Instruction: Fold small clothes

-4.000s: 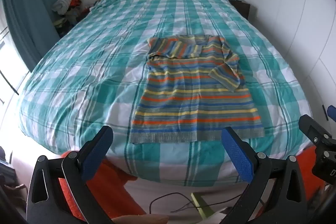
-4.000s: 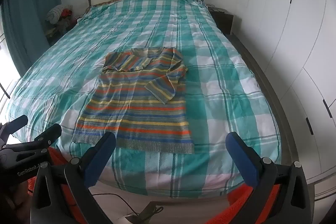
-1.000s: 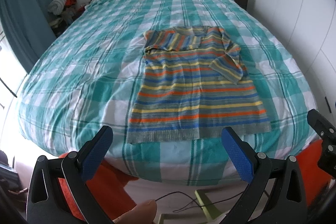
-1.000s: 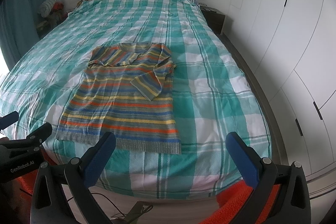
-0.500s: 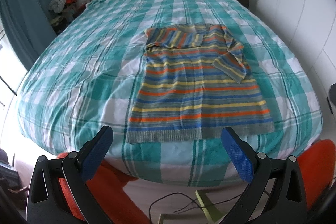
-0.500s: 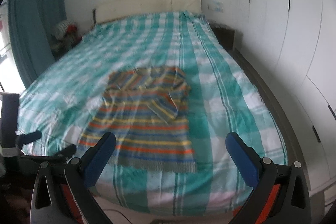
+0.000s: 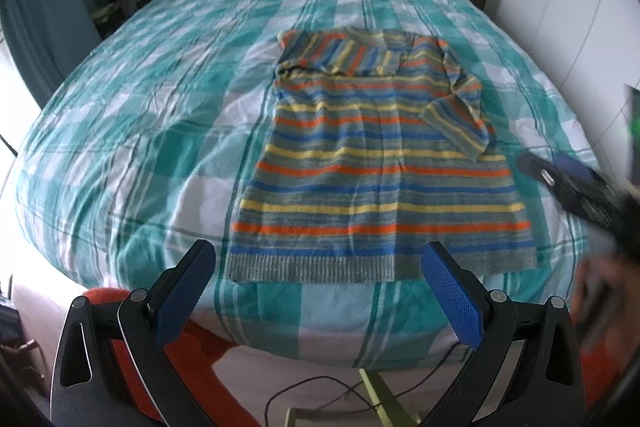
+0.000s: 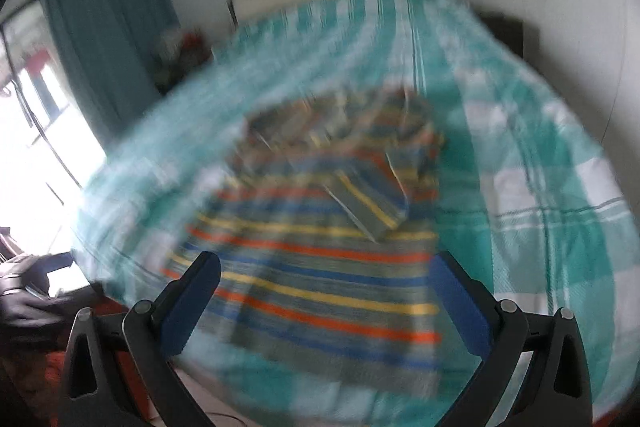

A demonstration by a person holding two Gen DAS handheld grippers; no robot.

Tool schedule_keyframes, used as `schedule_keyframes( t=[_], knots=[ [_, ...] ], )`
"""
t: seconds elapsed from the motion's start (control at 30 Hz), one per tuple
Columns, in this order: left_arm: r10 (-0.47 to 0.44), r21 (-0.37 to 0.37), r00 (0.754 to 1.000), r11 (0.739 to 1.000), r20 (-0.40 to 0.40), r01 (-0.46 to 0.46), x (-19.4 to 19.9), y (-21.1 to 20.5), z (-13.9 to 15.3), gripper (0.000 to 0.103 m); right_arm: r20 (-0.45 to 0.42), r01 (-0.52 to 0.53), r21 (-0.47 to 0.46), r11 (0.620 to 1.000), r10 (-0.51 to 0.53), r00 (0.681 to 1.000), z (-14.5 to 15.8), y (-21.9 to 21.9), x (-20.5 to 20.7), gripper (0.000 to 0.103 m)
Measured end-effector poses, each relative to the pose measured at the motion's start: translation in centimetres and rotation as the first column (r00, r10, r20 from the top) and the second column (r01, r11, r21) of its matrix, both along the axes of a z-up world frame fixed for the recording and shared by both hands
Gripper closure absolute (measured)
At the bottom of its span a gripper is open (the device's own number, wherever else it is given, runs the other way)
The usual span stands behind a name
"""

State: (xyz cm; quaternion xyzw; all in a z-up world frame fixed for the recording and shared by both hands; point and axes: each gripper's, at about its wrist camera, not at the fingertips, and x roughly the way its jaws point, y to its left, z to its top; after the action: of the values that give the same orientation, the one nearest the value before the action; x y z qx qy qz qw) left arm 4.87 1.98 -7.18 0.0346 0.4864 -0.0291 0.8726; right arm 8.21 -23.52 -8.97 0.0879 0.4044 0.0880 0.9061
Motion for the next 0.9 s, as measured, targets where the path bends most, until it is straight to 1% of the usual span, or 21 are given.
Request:
schedule_keyframes(
  t=[0.07,0.13,0.17,0.2,0.23,0.27,0.33,0.37,0.4,0.43,0.47,0.5,0.53,0.57,0.63,0.67,0.73,0.8,0.83,0.87,0.9],
  knots=[
    [0.009,0.008,1.0,1.0,-0.018,-0.009,0.5,0.2,-0.7,0.0,-0.022,0.011,-0.041,0.999,-0.012,1.0,-1.9,-0.8,3.1,0.0],
    [0.023,0.015,0.999,1.0,-0.038,-0.022,1.1,0.4,-1.4,0.0,-0.052,0.048,-0.064,0.997,-0.052,0.997,-3.5,-1.8,5.8,0.006],
    [0.028,0.017,0.998,0.999,-0.047,-0.028,1.3,0.4,-1.6,0.0,-0.065,0.059,-0.048,0.997,-0.062,0.996,-4.2,-2.3,7.0,0.02],
    [0.034,0.017,0.998,0.999,-0.056,-0.033,1.6,0.5,-1.9,0.0,-0.092,0.058,-0.023,0.998,-0.06,0.994,-5.2,-2.6,8.8,0.032],
    [0.038,0.021,0.997,0.999,-0.064,-0.036,2.0,0.5,-2.3,0.0,-0.118,0.059,-0.018,0.998,-0.061,0.991,-6.3,-3.0,10.0,0.034],
    [0.039,0.026,0.997,0.999,-0.068,-0.037,2.3,0.5,-2.5,0.0,-0.143,0.057,-0.035,0.998,-0.062,0.988,-7.2,-3.1,11.1,0.036],
    [0.038,0.042,0.996,0.999,-0.08,-0.035,2.8,0.3,-3.1,0.0,-0.187,0.025,-0.091,0.996,-0.042,0.982,-9.1,-3.2,13.1,0.062],
    [0.035,0.047,0.996,0.998,-0.082,-0.032,3.0,0.3,-3.2,0.0,-0.209,0.012,-0.102,0.995,-0.033,0.977,-9.4,-3.8,13.7,0.102],
    [0.033,0.051,0.996,0.998,-0.082,-0.029,3.1,0.2,-3.3,0.0,-0.218,0.014,-0.11,0.994,-0.038,0.975,-9.6,-4.6,14.1,0.1],
    [0.031,0.054,0.996,0.998,-0.079,-0.026,3.1,0.2,-3.3,0.0,-0.191,0.038,-0.123,0.992,-0.061,0.98,-8.2,-6.3,14.2,0.1],
    [0.029,0.054,0.997,0.998,-0.077,-0.025,3.2,0.2,-3.4,0.0,-0.167,0.058,-0.155,0.986,-0.084,0.982,-7.4,-7.4,14.4,0.1],
    [0.025,0.052,0.997,0.998,-0.078,-0.021,3.3,0.1,-3.5,0.0,-0.133,0.091,-0.201,0.975,-0.12,0.984,-5.9,-9.2,14.4,0.1],
    [0.021,0.049,0.996,0.999,-0.082,-0.017,3.5,0.0,-3.6,0.0,-0.1,0.141,-0.243,0.96,-0.169,0.981,-4.4,-12.0,14.7,0.1],
    [0.014,0.045,0.996,0.999,-0.087,-0.01,3.7,-0.3,-3.7,0.0,-0.086,0.186,-0.275,0.943,-0.216,0.972,-3.5,-14.3,15.0,0.1],
    [-0.004,0.043,0.995,0.999,-0.099,0.008,3.9,-1.1,-4.0,0.0,-0.079,0.28,-0.335,0.9,-0.323,0.943,-2.0,-20.2,15.8,0.1],
    [-0.018,0.047,0.994,0.999,-0.104,0.023,4.0,-1.7,-4.1,0.0,-0.101,0.306,-0.364,0.88,-0.364,0.926,-1.9,-22.9,16.4,0.1],
    [-0.041,0.056,0.994,0.997,-0.104,0.047,4.1,-2.5,-4.0,0.0,-0.143,0.329,-0.377,0.866,-0.406,0.903,-2.4,-26.1,16.9,0.099],
    [-0.06,0.059,0.993,0.996,-0.1,0.066,4.0,-3.2,-4.0,0.0,-0.176,0.343,-0.385,0.857,-0.433,0.884,-2.9,-27.9,16.9,0.077],
    [-0.063,0.058,0.993,0.996,-0.1,0.069,4.0,-3.4,-4.0,0.0,-0.176,0.356,-0.389,0.85,-0.448,0.877,-2.9,-28.6,16.5,0.072],
    [-0.065,0.057,0.993,0.996,-0.102,0.071,4.0,-3.5,-4.1,0.0,-0.164,0.369,-0.372,0.852,-0.451,0.877,-2.8,-28.9,15.8,0.07],
    [-0.066,0.055,0.992,0.996,-0.107,0.072,4.0,-3.5,-4.2,0.0,-0.144,0.395,-0.326,0.859,-0.459,0.877,-2.3,-29.2,14.6,0.07]
  ],
)
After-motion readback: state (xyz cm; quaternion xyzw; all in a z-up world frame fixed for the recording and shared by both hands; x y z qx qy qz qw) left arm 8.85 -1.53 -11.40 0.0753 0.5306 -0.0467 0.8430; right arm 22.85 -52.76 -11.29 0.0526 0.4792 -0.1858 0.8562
